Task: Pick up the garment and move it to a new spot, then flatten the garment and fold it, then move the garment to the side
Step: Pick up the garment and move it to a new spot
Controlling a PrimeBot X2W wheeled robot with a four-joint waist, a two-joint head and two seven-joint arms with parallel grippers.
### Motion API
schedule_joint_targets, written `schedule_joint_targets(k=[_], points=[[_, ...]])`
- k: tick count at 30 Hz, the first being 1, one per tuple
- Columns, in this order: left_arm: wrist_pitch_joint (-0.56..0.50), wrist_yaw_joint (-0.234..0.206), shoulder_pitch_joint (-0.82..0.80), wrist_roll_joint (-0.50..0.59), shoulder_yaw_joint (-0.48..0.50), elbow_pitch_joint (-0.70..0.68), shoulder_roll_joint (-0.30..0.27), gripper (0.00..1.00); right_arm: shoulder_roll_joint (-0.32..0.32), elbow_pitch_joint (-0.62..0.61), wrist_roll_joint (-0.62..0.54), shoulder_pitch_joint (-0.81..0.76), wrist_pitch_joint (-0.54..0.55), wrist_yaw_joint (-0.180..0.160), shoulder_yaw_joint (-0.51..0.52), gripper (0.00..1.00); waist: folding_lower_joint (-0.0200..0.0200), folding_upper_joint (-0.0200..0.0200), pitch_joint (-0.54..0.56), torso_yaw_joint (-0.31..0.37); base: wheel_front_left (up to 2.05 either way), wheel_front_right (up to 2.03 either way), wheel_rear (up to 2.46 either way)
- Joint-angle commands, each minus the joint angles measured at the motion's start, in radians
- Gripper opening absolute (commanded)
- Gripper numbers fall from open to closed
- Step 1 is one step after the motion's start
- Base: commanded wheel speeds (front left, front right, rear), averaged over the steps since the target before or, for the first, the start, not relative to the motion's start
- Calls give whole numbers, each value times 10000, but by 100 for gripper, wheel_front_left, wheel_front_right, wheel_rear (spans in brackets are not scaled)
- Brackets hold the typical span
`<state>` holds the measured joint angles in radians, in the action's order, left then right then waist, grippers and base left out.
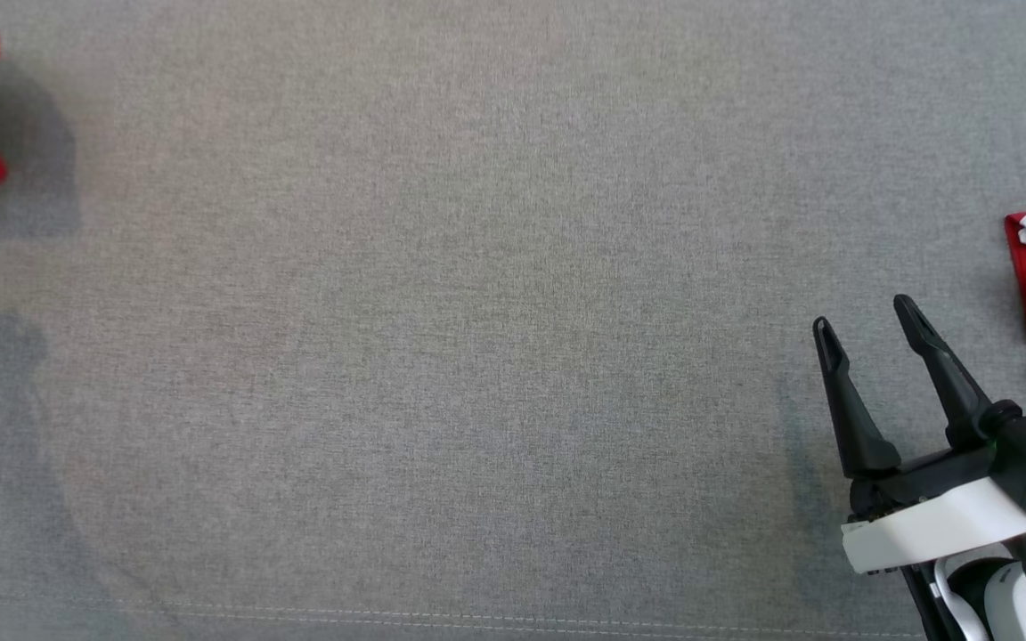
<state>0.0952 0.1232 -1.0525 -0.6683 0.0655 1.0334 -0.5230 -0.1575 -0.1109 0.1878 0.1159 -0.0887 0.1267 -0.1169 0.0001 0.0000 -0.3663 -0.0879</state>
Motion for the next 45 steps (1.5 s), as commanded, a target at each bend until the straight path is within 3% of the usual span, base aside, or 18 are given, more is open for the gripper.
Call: schedule_joint_targets(k=[1,8,11,18,23,30,39,45], points=[[374,65,-205,98,28,-577,-692,0,30,-157,90,-142,-136,40,-250,100,-1,0,273,-2,0,0,0],[1152,-70,836,451,-582,-3239,-225,0,234,-71,115,-428,-287,40,21,100,-1,0,645,82,0,0,0],[1023,-636,1997,753,-988,-5135,325,0,333,-74,91,-542,-348,40,199,100,-1,0,687,172,0,0,0],[-339,-2532,5200,1796,-2537,-10155,1606,0,517,-76,104,-553,-500,40,260,100,-1,0,555,652,0,0,0],[-1228,-3084,6427,2188,-3518,-12076,1973,0,651,117,157,-404,-707,40,207,100,-1,0,467,1318,0,0,0],[-1820,-2799,6538,2160,-4736,-12082,2545,0,827,438,283,-326,-999,40,205,100,-1,0,386,2418,0,0,0],[-2374,-1981,5701,1986,-5940,-10044,3245,0,1006,1020,588,-222,-1377,40,110,100,-1,0,137,4167,0,0,0],[-2335,-1611,5311,1919,-6368,-8467,3657,0,1054,1385,776,-122,-1547,40,-34,100,-1,0,9,4803,0,0,0]])
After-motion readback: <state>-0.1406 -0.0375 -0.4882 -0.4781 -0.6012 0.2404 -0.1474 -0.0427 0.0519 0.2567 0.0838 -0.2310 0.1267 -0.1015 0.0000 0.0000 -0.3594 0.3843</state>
